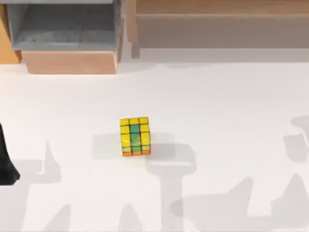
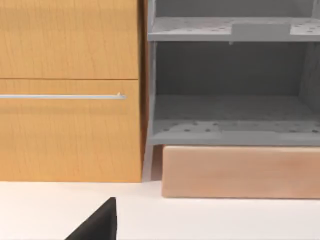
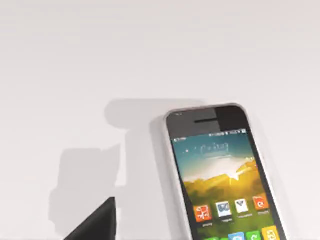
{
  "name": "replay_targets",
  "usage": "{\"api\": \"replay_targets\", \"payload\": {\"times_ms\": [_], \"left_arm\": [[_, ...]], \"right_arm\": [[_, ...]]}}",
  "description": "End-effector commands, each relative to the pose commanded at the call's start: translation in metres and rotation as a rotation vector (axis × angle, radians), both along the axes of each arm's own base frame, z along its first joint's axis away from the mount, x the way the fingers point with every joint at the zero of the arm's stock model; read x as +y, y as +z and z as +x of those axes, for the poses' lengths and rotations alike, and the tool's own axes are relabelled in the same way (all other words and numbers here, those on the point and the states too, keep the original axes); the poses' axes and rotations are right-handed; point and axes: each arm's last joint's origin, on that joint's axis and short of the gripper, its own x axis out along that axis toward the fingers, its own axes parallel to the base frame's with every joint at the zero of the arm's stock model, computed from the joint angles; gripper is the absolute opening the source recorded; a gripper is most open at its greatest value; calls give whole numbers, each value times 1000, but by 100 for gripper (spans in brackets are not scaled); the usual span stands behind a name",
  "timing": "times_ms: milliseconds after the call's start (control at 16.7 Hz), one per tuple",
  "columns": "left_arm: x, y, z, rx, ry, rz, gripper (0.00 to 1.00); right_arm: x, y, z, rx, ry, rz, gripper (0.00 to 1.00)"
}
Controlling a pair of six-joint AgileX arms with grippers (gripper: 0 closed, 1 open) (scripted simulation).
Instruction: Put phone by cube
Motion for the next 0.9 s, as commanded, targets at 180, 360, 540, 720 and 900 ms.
{"api": "replay_targets", "payload": {"times_ms": [180, 360, 540, 720, 900], "left_arm": [[0, 0, 0, 0, 0, 0, 100], [0, 0, 0, 0, 0, 0, 100], [0, 0, 0, 0, 0, 0, 100], [0, 0, 0, 0, 0, 0, 100], [0, 0, 0, 0, 0, 0, 100]], "right_arm": [[-10, -8, 47, 271, 24, -15, 100], [-22, -28, 91, 507, 56, -12, 100], [-33, -51, 125, 680, 89, -1, 100], [-42, -70, 149, 788, 117, 10, 100], [-47, -80, 160, 837, 131, 17, 100]]}}
